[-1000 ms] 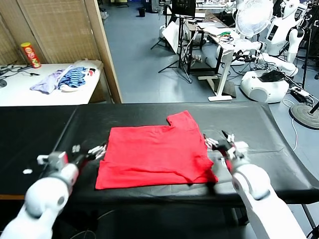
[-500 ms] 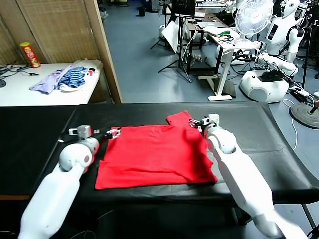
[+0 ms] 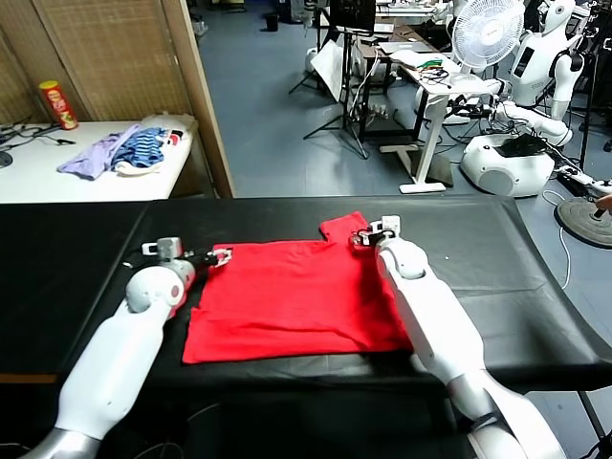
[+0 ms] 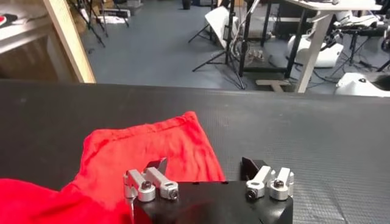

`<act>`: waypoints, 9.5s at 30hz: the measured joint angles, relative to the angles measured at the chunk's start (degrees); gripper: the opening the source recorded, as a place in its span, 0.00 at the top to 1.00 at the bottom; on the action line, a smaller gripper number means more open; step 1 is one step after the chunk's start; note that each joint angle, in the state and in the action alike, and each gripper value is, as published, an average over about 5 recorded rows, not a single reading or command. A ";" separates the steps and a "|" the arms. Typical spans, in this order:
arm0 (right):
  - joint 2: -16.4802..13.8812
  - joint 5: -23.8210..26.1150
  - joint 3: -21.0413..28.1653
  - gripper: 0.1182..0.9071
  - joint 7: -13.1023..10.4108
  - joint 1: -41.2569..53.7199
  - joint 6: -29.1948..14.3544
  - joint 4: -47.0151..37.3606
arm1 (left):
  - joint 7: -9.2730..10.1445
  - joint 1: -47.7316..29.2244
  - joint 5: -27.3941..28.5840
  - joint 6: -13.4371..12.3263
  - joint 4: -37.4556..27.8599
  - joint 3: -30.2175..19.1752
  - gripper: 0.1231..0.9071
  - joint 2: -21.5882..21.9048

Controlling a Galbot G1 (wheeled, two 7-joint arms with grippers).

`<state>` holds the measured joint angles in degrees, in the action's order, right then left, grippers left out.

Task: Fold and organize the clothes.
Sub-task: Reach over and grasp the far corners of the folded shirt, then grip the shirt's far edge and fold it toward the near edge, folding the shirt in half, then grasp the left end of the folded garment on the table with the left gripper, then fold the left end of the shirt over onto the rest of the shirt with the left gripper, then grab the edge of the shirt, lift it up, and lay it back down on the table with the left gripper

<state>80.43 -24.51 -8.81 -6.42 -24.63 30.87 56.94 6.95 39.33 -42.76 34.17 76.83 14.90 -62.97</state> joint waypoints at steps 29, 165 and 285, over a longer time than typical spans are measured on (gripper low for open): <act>-10.39 -7.56 -4.76 0.99 5.51 -14.57 -4.89 25.90 | -0.84 9.22 1.39 -3.03 14.66 5.76 1.00 4.13; -3.50 6.49 -7.73 0.93 -7.05 -33.77 -4.68 38.87 | -0.40 30.15 21.50 -8.48 27.61 13.48 0.98 -4.67; -4.32 19.73 8.39 0.14 1.65 -35.97 -2.16 47.51 | -1.13 42.42 11.87 -13.55 43.07 12.76 0.14 -13.95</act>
<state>76.11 -4.78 -0.41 -4.77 -60.60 28.70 104.45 5.83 81.75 -30.90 20.62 119.89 27.66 -76.92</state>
